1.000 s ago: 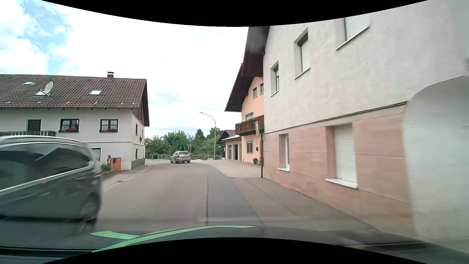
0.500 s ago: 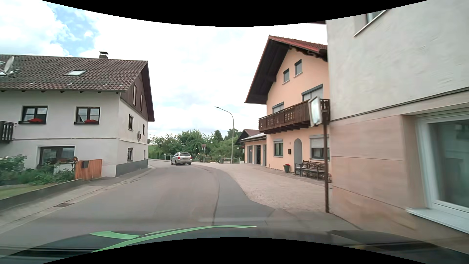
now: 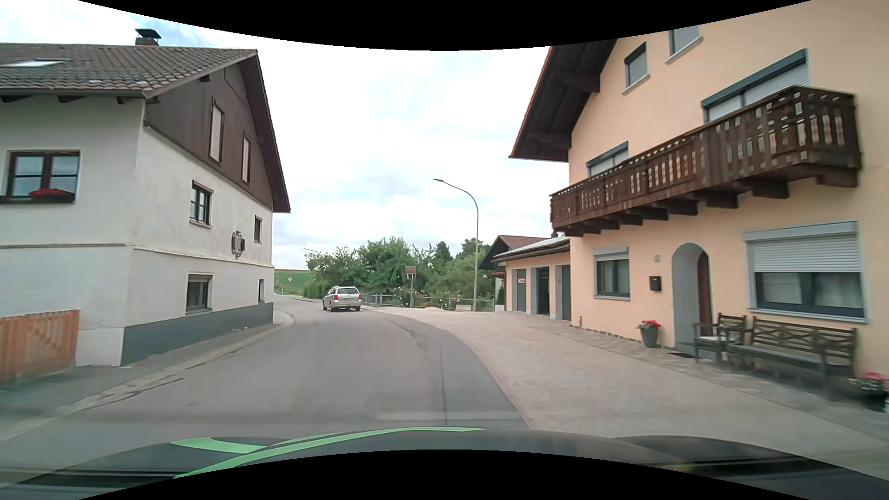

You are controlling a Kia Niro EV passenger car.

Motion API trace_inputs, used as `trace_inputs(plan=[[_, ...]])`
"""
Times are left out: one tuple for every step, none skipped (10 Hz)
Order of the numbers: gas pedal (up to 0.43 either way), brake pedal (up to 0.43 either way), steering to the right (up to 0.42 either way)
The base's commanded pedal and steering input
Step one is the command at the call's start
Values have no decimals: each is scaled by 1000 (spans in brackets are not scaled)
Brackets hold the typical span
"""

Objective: Follow the waypoints while adhering to traffic rules and regulations

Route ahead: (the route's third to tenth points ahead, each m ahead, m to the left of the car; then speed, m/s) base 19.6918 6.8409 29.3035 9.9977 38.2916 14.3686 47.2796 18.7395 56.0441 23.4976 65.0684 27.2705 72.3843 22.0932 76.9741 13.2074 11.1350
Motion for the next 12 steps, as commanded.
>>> trace_inputs(plan=[[47,0,-66],[47,0,-66],[47,0,-69],[47,0,-69],[59,0,-69],[59,0,-70],[59,0,-74],[59,0,-81],[59,0,-89],[59,0,-92],[59,0,-92],[59,0,-92]])
